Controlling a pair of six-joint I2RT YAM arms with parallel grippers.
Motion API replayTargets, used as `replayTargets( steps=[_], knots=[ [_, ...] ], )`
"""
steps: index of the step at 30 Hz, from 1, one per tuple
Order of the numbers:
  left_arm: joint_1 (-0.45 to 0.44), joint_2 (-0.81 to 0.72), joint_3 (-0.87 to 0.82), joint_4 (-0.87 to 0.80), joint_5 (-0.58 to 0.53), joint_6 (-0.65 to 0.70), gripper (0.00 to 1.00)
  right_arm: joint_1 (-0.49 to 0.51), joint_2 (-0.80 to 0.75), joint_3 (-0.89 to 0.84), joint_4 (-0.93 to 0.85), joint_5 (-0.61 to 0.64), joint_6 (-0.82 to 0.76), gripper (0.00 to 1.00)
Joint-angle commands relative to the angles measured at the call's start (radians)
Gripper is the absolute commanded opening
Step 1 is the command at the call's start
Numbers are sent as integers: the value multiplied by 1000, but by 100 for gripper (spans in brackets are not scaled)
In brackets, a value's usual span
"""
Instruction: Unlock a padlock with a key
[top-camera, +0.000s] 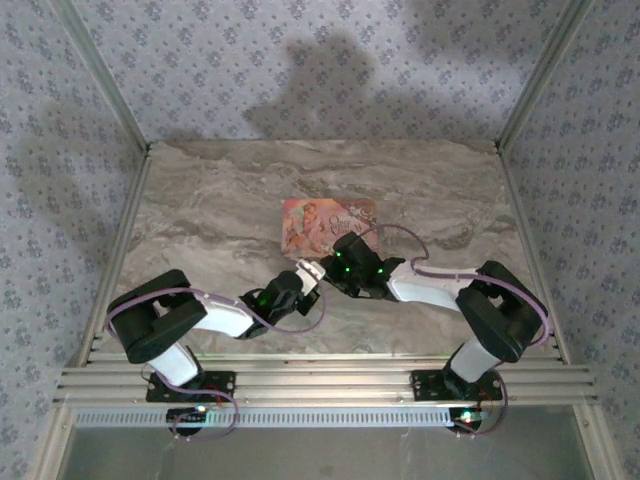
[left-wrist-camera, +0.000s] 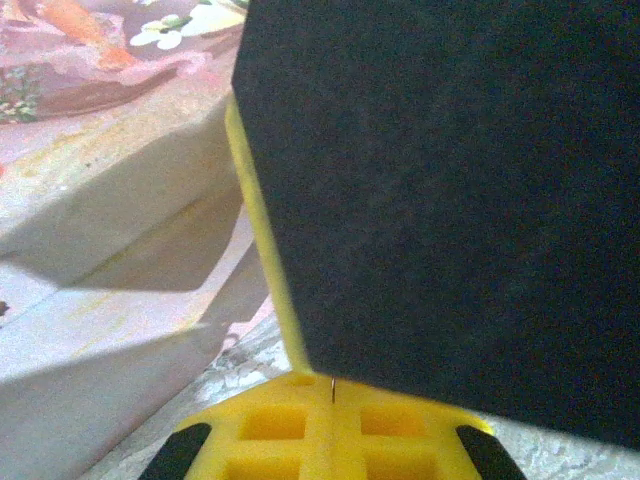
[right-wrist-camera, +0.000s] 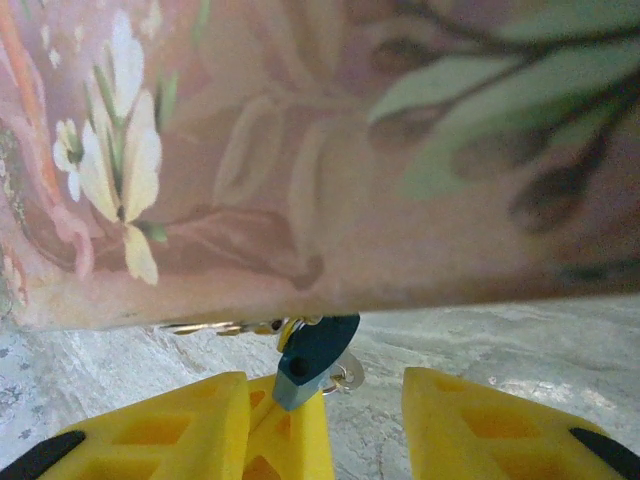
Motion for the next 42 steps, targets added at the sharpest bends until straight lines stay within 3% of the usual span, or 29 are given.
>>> replayTargets(
  steps=[1,11,18,28,42],
  knots=[
    [-32,-26,13,24,66,56,0,2,24,29,-1,1,39,47],
    [-32,-46,7,86,97,-55,0,24,11,26,-7,52,57,51],
    [-33,-84,0,78,97,-55,0,49,11,23,-17,83,64,41],
    [-41,-124,-4,76,106,-57,0,63,5,27,-53,108,60,40],
    [-43,-94,10,117,122,-46,0,63,4,28,-84,106,52,8]
  ],
)
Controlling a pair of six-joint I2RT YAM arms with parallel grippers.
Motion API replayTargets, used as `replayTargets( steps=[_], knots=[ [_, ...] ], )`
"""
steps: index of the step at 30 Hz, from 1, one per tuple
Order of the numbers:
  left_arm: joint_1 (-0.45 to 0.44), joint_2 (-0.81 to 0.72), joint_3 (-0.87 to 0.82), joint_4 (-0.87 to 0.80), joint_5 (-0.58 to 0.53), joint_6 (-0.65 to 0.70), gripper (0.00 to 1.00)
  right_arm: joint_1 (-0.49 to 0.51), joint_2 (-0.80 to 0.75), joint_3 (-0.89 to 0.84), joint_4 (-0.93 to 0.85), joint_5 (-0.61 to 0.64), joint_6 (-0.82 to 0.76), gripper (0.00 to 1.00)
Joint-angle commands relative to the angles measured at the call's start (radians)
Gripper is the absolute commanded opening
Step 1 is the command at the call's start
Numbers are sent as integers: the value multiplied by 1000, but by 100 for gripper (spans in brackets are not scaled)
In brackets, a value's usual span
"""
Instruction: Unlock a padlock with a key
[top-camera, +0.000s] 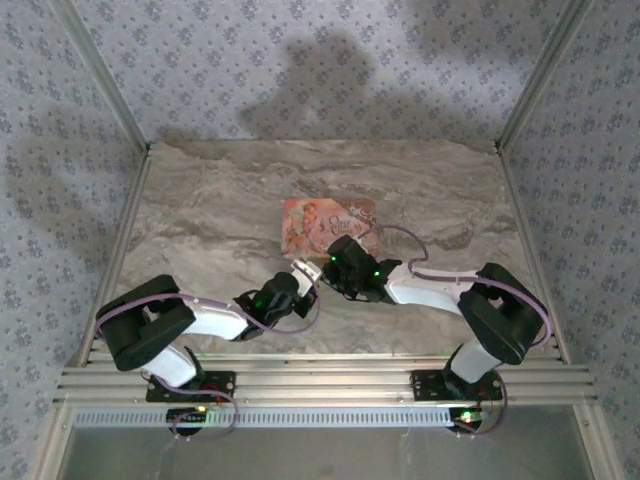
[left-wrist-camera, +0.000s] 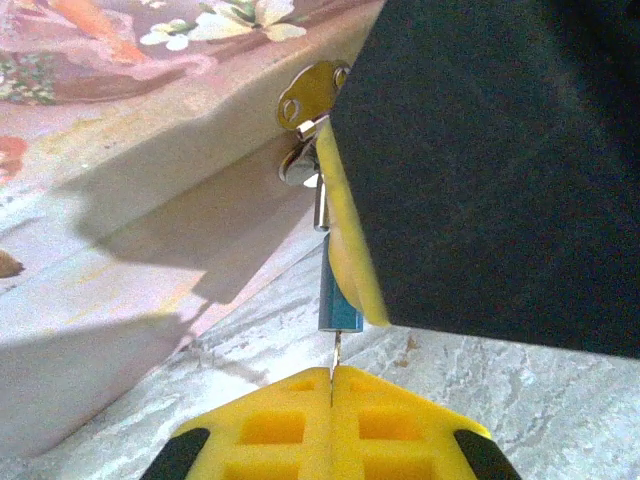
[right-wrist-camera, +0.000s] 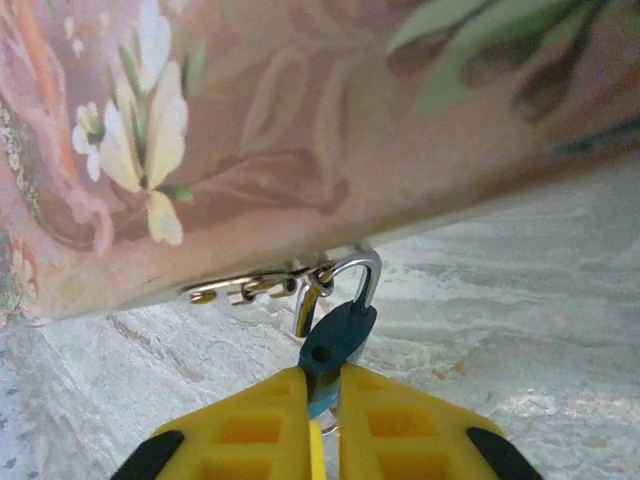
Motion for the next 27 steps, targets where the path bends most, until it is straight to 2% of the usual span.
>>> replayTargets(
  steps=[1,5,7,8,10,11,13,27],
  knots=[
    [-40,-25,36,143,78,46,0,15,12,6,-38,14,9,7],
    [-40,-23,31,154,78,55,0,15,-5,0,-33,19,11,2],
    [-40,-19,26,162,78,58,0,14,-14,-2,-33,21,10,6],
    [-40,-16,25,166,78,62,0,15,-18,-2,-34,23,11,14],
    [-40,-8,23,172,78,63,0,14,-29,-5,-44,32,16,38],
    [-40,-3,24,175,76,64,0,13,-34,-6,-48,34,16,45],
    [-40,7,23,186,79,64,0,9,-47,-13,-53,40,19,52],
    [-38,57,25,221,72,45,0,-59,-81,-79,-9,27,10,53]
  ],
)
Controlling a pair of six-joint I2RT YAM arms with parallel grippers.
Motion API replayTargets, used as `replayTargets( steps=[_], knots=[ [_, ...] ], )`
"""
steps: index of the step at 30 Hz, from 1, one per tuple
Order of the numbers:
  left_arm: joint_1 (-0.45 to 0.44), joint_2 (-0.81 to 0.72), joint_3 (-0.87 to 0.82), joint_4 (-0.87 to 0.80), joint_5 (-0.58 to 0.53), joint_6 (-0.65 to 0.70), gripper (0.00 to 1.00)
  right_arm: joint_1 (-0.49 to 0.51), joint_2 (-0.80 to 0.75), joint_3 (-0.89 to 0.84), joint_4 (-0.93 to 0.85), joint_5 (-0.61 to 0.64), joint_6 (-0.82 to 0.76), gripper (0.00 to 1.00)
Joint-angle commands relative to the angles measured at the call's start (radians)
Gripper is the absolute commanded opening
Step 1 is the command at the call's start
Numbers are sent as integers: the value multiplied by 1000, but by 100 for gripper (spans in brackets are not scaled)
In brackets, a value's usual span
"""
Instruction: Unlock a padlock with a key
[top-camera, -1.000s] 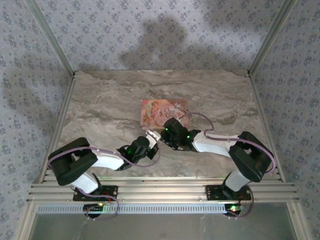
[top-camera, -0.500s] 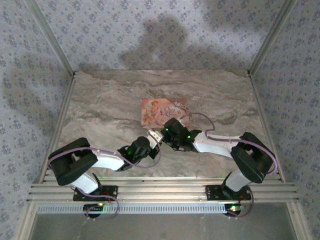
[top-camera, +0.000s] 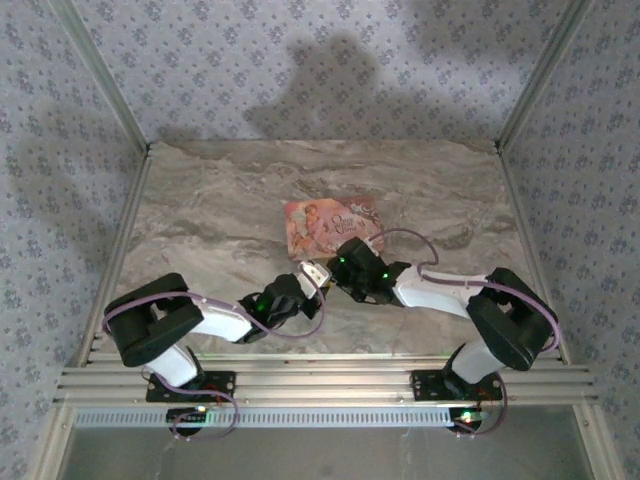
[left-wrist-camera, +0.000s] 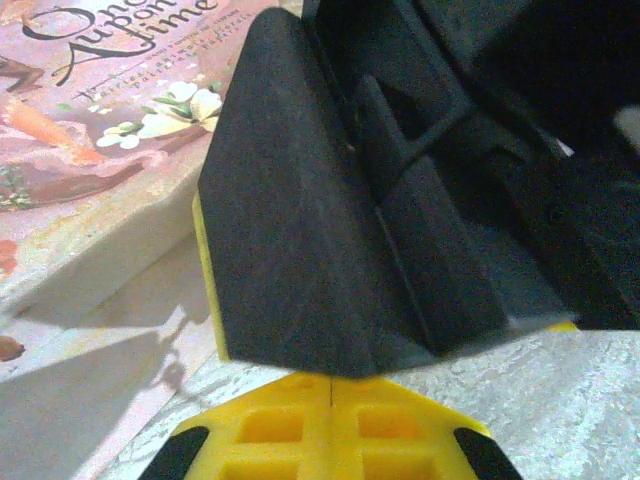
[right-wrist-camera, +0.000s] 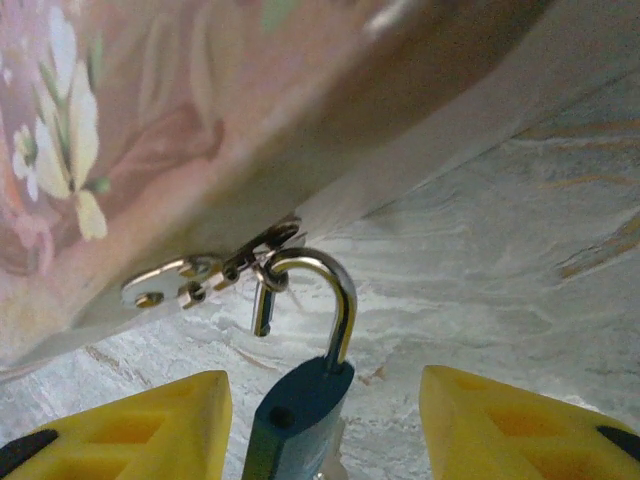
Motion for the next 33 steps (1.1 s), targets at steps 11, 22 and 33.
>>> replayTargets(
  steps=[11,22,33],
  knots=[
    [-4,42,43,63,32,-5,0,-66,-10,-26,73,-38,-31,51],
    [-1,54,53,64,42,-7,0,-77,80,11,120,-113,-37,33],
    [12,68,55,68,48,0,0,-82,83,38,52,-120,-53,9]
  ],
)
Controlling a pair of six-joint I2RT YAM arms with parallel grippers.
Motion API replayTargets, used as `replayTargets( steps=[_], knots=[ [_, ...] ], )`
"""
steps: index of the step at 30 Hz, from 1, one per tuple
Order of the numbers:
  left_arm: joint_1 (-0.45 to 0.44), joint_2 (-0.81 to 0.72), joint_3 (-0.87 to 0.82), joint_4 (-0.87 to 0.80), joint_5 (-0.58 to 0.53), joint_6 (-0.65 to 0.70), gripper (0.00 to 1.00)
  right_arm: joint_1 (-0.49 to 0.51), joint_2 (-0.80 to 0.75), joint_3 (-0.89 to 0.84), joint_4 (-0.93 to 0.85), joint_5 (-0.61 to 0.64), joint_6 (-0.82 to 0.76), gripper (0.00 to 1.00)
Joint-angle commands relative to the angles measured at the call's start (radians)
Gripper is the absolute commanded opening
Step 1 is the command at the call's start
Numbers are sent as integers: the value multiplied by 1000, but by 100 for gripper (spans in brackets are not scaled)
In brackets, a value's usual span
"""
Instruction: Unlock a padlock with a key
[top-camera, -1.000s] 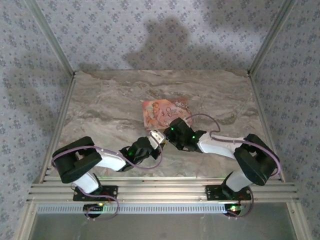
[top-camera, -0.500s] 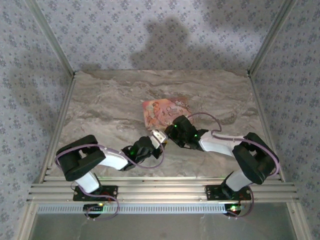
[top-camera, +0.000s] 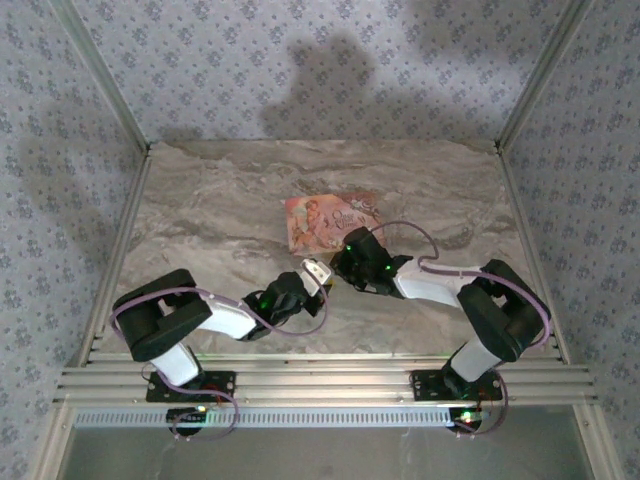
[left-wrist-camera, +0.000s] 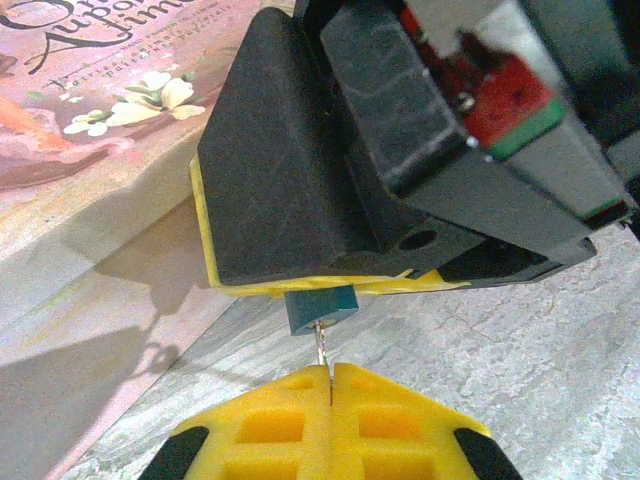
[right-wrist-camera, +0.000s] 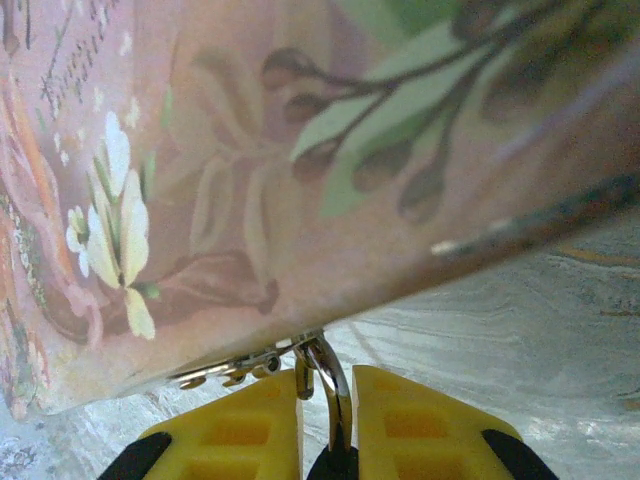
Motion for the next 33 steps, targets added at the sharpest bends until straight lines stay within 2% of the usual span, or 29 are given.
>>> replayTargets(
  steps=[1,6,14,33],
  knots=[
    [3,20,28,40,37,4,0,-1,25,31,-73,-37,1,8],
    [2,27,39,36,30,31,0,-4,37,77,-133,-57,-15,0],
    [2,25,73,7,17,98,0,0,91,163,-240,-105,-38,0],
    [1,-44,112,-81,-7,194,0,29,181,264,-370,-115,-66,0]
  ],
)
